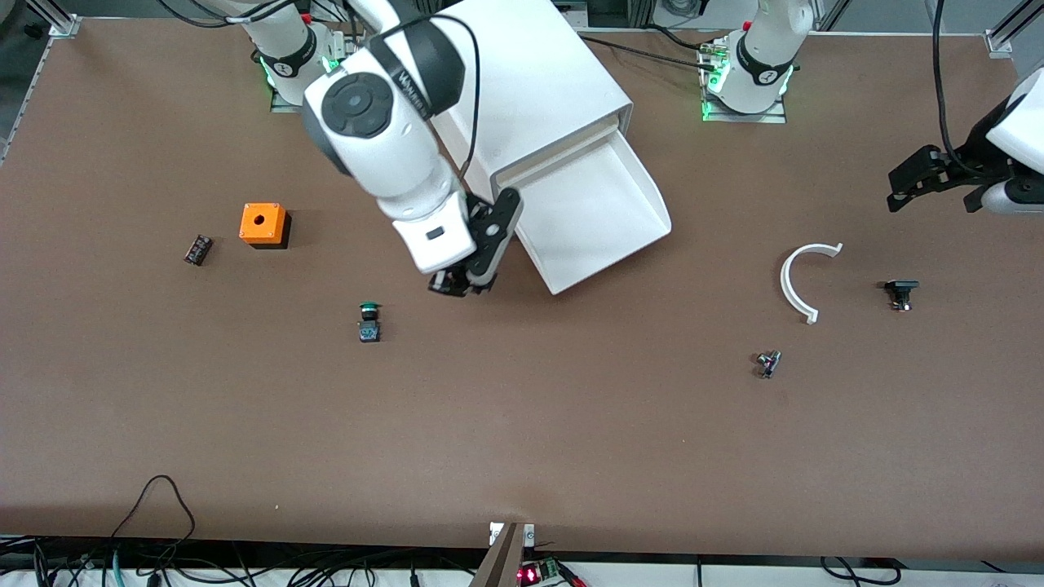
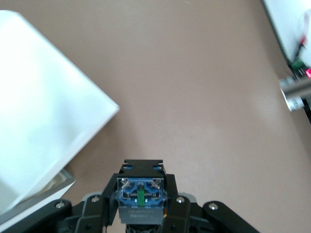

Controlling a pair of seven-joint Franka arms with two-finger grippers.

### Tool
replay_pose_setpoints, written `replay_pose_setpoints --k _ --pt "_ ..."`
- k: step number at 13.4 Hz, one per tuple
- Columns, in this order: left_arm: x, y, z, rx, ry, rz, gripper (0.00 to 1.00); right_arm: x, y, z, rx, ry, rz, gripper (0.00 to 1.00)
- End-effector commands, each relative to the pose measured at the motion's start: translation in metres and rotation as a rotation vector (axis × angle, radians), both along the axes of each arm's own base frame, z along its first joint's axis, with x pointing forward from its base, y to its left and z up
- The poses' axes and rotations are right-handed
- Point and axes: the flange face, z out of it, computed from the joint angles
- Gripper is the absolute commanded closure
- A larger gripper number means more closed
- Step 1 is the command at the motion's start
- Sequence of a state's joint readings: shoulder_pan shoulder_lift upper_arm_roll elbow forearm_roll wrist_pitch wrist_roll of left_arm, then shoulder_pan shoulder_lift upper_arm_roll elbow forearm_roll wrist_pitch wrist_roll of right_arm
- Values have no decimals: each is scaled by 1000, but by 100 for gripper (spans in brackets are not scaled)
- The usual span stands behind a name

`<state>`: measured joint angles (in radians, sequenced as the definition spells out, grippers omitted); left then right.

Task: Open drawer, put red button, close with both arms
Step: 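Lift the red button with the right gripper and carry it to the drawer, then lower the red button into the open drawer with the right gripper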

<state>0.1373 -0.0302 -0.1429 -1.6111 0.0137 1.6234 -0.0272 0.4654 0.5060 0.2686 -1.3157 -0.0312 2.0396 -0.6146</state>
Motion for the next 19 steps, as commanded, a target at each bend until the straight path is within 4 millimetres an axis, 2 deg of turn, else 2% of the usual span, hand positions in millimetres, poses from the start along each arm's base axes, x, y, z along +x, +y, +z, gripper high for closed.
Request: replay_pose_setpoints --k 1,5,7,9,10,12,15,19 --pt "-8 16 4 -25 -4 29 0 -32 46 -5 -29 -19 214 71" --pt "-7 18 4 -25 -7 36 0 -87 98 -15 -92 -49 441 71" --pt "-8 33 3 -28 -7 57 0 -99 110 -21 -110 -59 515 71" --pt "-8 34 3 -27 -7 62 0 -100 113 -39 -134 -46 605 71" --pt "-8 30 3 -16 -6 54 0 -105 120 -44 -138 -50 632 71" --pt "-6 25 4 -12 -18 44 0 -102 131 -58 -163 -65 652 71" --pt "-4 26 6 -12 -33 38 0 -102 150 -72 -159 -78 665 71" --pt "-4 24 4 -10 -28 34 0 -113 167 -87 -170 -83 686 70"
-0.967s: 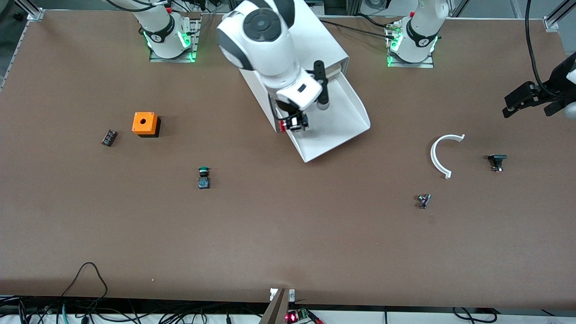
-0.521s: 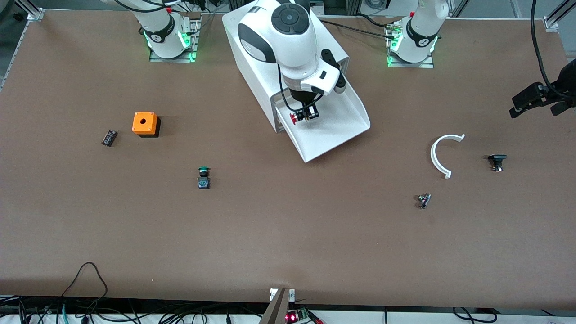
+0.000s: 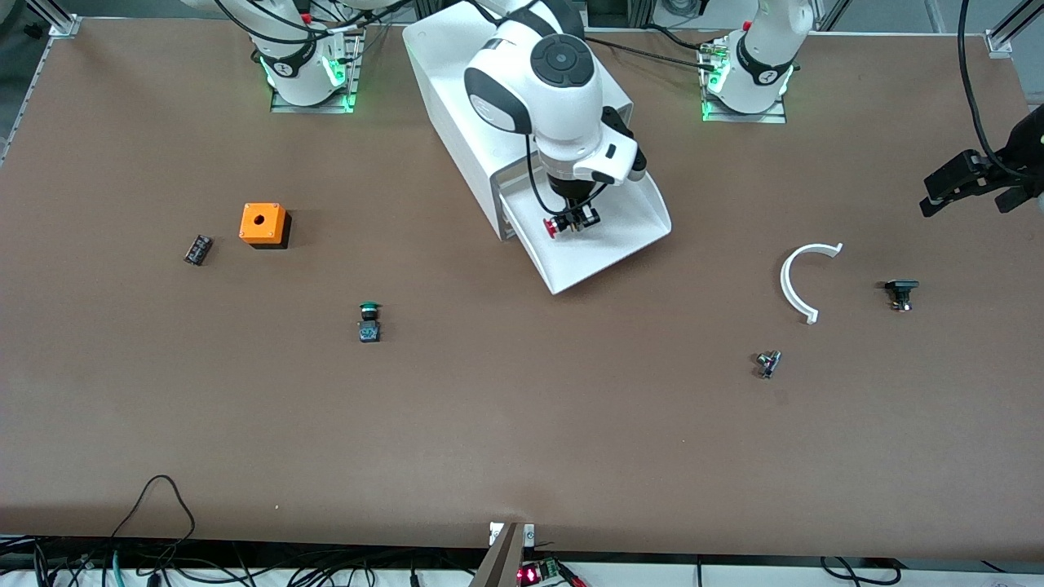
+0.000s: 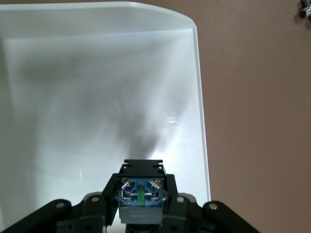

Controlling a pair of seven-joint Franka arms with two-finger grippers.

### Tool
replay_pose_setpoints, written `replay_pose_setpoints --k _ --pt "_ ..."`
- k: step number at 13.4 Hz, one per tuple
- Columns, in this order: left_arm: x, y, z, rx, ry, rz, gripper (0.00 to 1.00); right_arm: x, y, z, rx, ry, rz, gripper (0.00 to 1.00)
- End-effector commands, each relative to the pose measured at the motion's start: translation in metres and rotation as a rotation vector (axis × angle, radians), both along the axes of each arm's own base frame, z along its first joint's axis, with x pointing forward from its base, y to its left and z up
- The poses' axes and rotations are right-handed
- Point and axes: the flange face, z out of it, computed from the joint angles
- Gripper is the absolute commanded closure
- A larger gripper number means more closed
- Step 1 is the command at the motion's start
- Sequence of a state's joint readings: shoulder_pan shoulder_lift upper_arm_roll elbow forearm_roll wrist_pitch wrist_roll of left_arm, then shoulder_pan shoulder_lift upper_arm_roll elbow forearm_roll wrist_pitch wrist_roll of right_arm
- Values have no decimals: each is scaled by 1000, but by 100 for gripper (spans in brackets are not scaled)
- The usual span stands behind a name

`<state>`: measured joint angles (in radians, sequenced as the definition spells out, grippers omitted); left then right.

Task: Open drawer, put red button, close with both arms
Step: 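Lower the red button into the open drawer with the right gripper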

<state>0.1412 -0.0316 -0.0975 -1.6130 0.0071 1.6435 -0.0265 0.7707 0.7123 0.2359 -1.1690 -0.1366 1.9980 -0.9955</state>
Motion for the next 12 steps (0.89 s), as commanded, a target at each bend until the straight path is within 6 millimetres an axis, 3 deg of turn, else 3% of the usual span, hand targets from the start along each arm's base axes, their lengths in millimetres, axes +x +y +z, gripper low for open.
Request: replay_pose_setpoints --k 1,9,10,11,12 --pt "-5 -3 1 -3 -7 -15 0 -7 15 -5 -15 -21 35 70" --pt "-5 -2 0 -3 -2 -16 0 -30 21 -50 -87 28 50 66" --pt "-5 -2 0 -3 -4 -18 0 -31 19 -56 -98 33 51 59" --pt "-5 -2 0 -3 -4 -19 0 -32 19 -58 -102 40 31 26" --pt "-5 -2 0 -2 -4 -35 0 -33 17 -57 -112 51 -4 0"
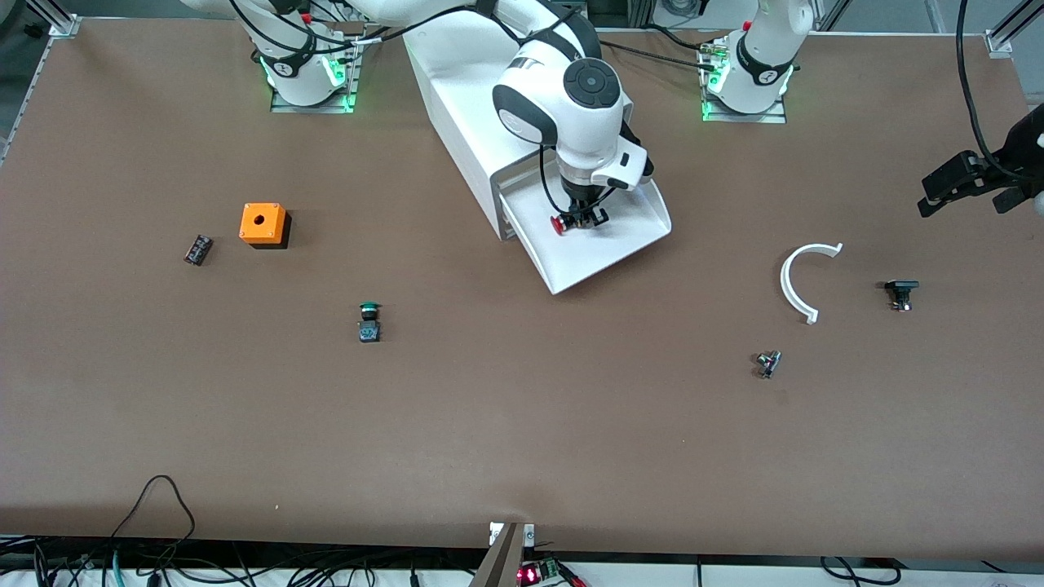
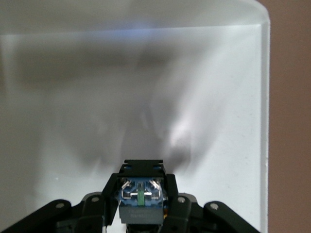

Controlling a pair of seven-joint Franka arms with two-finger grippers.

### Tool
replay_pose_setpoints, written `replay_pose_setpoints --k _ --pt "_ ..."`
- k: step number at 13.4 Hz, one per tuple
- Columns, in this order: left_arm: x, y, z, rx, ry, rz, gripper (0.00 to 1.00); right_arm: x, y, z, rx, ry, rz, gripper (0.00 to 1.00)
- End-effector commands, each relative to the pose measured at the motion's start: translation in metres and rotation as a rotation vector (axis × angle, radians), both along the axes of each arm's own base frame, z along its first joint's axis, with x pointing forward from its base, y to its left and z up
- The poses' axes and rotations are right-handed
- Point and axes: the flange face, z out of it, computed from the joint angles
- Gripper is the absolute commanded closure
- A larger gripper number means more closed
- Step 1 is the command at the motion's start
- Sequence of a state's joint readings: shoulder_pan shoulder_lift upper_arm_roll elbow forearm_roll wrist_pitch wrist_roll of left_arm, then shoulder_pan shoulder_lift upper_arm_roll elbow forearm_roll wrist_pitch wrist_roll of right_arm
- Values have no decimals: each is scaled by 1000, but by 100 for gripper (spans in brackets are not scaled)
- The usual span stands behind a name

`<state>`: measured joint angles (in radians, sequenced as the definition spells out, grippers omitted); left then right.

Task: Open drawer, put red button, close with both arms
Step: 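Open the right gripper and withdraw it from the drawer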

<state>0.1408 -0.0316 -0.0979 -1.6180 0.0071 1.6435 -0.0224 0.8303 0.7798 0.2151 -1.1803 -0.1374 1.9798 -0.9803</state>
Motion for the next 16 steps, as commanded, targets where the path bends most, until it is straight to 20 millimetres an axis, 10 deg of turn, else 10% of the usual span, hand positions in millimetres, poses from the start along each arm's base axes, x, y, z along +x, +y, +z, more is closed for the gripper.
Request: replay_pose_setpoints --k 1,5,11,16 --pt "-5 0 3 1 -8 -69 0 -5 -3 5 -37 4 -75 0" --pt "-5 2 3 2 -6 -94 0 16 -17 89 28 -43 -199 0" --pt "-5 2 2 2 -5 -94 0 66 -98 217 111 -131 -349 0" --pt "-5 2 2 2 -5 -96 0 160 -231 237 81 -187 -684 0"
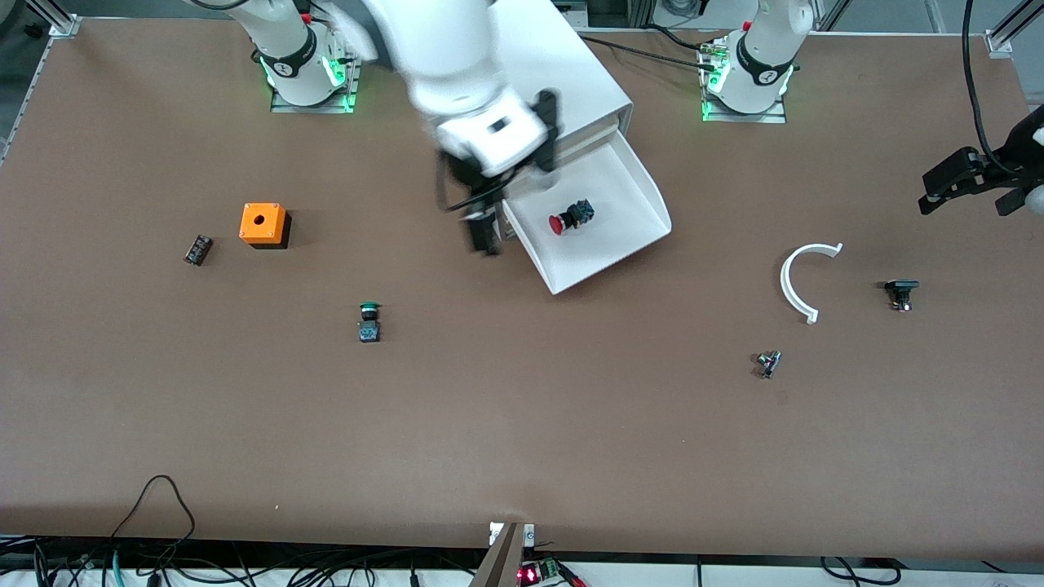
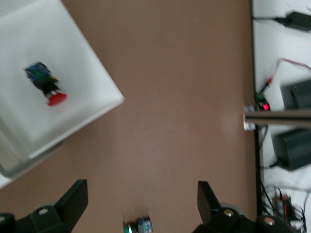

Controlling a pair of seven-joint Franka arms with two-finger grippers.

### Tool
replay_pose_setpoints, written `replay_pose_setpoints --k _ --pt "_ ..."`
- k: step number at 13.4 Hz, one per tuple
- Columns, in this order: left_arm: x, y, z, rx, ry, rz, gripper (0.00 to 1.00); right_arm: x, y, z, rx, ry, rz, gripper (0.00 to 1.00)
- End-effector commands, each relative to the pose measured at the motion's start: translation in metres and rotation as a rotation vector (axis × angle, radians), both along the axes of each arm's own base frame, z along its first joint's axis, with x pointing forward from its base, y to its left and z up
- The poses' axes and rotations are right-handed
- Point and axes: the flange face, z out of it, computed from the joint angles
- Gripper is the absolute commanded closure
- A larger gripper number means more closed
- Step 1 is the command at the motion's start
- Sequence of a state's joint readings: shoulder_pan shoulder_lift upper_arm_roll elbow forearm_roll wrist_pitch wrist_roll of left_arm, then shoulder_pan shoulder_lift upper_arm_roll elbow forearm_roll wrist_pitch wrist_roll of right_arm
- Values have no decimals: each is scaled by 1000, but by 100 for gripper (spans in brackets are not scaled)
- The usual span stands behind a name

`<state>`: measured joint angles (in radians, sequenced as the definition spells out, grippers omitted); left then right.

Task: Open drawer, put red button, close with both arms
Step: 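Open the right gripper and withdraw it from the drawer, then move the left gripper to the drawer front while the right gripper returns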

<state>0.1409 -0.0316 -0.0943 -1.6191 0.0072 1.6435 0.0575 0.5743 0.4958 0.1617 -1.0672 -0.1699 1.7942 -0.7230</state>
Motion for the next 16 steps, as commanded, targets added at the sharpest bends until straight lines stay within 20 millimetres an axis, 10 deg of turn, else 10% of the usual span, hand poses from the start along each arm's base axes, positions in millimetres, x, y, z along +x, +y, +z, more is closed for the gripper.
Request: replay_pose_setpoints --k 1,3,6,10,13,16 --pt "-5 1 3 -3 -7 -18 0 35 -75 -15 -15 48 -210 0" --pt "-4 0 -1 -4 2 -20 0 52 -132 -35 -51 86 -357 0" --pt "-1 -10 -58 -27 102 -44 0 78 -215 -68 -61 156 -653 0" --pt "13 -67 -113 -88 127 -24 0 67 -235 -98 -55 192 -1119 0" --pt "25 -132 -181 -110 98 120 0 57 -250 -83 -86 207 -1420 0" --pt "35 -189 -247 -139 99 218 0 75 -349 -23 -38 123 -1623 0"
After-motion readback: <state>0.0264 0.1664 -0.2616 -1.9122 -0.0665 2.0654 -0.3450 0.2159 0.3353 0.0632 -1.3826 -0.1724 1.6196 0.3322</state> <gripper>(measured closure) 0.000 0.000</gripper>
